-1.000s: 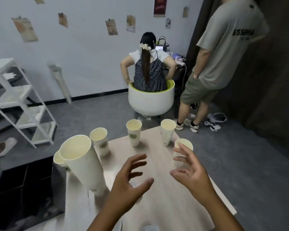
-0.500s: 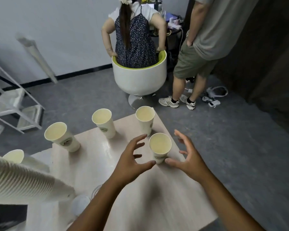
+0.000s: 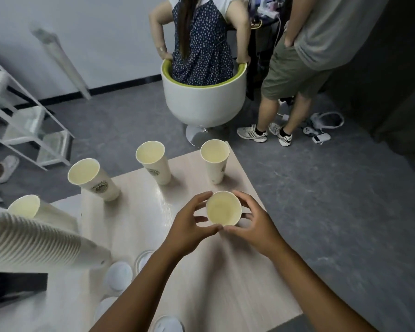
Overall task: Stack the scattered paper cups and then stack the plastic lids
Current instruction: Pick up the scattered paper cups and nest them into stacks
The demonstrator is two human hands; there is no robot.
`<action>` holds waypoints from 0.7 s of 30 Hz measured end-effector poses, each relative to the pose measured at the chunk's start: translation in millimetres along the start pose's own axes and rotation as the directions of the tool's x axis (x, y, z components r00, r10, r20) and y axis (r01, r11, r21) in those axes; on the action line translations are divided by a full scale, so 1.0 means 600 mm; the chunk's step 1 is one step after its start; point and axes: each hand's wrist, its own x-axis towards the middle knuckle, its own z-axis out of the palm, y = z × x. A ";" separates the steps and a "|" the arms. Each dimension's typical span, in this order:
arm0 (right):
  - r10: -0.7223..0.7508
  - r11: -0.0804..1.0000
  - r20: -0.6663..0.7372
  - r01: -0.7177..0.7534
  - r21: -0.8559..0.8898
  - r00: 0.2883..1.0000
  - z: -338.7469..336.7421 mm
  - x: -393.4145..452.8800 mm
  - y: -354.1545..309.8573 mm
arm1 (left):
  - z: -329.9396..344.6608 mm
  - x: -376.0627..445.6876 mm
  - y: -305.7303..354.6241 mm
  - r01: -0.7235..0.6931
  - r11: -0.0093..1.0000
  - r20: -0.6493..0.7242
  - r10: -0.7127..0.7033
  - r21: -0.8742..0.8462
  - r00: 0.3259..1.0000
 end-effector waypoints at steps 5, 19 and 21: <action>-0.037 0.997 0.111 0.044 -0.061 0.993 0.058 -0.033 -0.028 | -0.048 -0.081 -0.024 0.036 0.998 -0.092 -0.040 -0.048 0.995; -0.235 0.967 0.295 0.255 -0.031 0.926 0.366 -0.178 -0.236 | -0.314 -0.429 -0.057 -0.051 0.979 -0.413 -0.035 -0.196 0.910; -0.275 0.956 0.335 0.293 -0.003 0.901 0.429 -0.200 -0.273 | -0.366 -0.484 -0.064 -0.063 0.978 -0.475 -0.039 -0.198 0.879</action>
